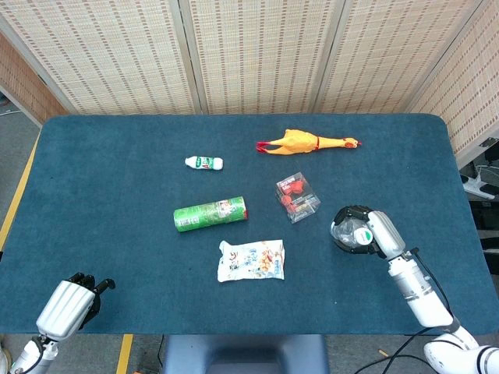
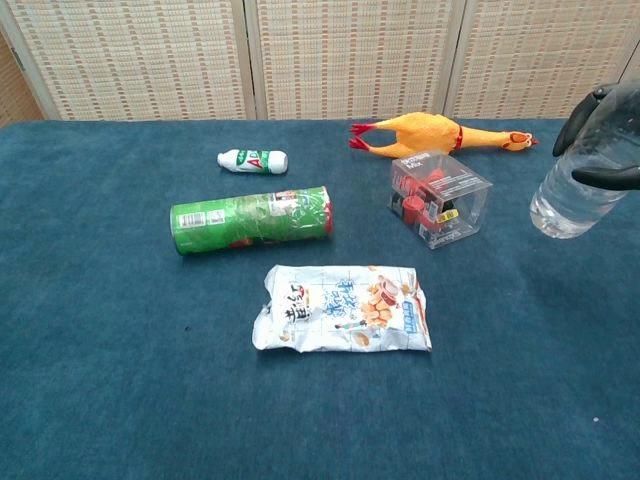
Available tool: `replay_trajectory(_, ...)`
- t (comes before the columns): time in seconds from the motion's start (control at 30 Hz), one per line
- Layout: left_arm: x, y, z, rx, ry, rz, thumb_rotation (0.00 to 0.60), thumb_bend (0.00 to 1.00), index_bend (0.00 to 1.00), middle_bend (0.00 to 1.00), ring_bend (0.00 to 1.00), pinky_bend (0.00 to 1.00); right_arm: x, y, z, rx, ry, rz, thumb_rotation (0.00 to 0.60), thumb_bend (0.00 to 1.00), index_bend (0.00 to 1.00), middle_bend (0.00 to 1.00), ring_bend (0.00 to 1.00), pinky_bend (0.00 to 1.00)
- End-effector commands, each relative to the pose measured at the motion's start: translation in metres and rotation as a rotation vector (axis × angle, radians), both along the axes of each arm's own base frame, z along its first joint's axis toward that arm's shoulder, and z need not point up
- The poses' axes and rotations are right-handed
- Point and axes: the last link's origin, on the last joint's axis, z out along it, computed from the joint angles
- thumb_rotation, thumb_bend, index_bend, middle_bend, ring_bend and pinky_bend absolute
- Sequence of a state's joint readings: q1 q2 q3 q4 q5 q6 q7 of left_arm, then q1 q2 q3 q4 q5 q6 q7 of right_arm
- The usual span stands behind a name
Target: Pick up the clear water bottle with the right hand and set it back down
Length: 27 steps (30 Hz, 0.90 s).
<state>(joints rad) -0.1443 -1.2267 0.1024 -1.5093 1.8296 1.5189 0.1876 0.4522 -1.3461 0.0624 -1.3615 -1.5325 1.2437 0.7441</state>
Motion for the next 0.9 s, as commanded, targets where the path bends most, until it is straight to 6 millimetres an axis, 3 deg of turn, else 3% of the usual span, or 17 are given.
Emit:
replay_trajectory(0.03, 0.0, 0.0, 0.0, -0.001, 0.002, 0.003, 0.6, 0.44, 0.44, 0.63, 0.55, 0.55, -0.021, -0.018, -0.018, 0.076, -0.123, -0.128, 0.6, 0.45, 0.82, 0.77, 0.58, 0.51)
replay_trajectory(0.57, 0.0, 0.0, 0.0, -0.002, 0.002, 0.003, 0.6, 0.44, 0.44, 0.64, 0.55, 0.55, -0.043, -0.032, -0.033, 0.034, -0.078, -0.205, 0.6, 0.45, 0.8, 0.76, 0.56, 0.51)
replay_trajectory(0.67, 0.0, 0.0, 0.0, -0.003, 0.003, 0.003, 0.6, 0.44, 0.44, 0.64, 0.55, 0.55, -0.045, -0.032, -0.034, 0.043, -0.055, -0.2, 0.6, 0.44, 0.63, 0.62, 0.41, 0.44)
replay_trajectory(0.7, 0.0, 0.0, 0.0, -0.004, 0.003, 0.003, 0.6, 0.44, 0.44, 0.64, 0.55, 0.55, -0.046, -0.031, -0.034, 0.05, -0.052, -0.198, 0.6, 0.43, 0.52, 0.51, 0.31, 0.38)
replay_trajectory(0.8, 0.0, 0.0, -0.001, -0.005, 0.003, 0.003, 0.6, 0.44, 0.44, 0.64, 0.55, 0.55, -0.047, -0.03, -0.031, 0.059, -0.063, -0.192, 0.6, 0.37, 0.39, 0.37, 0.17, 0.33)
replay_trajectory(0.9, 0.0, 0.0, -0.001, -0.005, 0.003, 0.003, 0.6, 0.44, 0.44, 0.64, 0.55, 0.55, -0.049, -0.028, -0.029, 0.068, -0.069, -0.191, 0.6, 0.34, 0.26, 0.28, 0.08, 0.26)
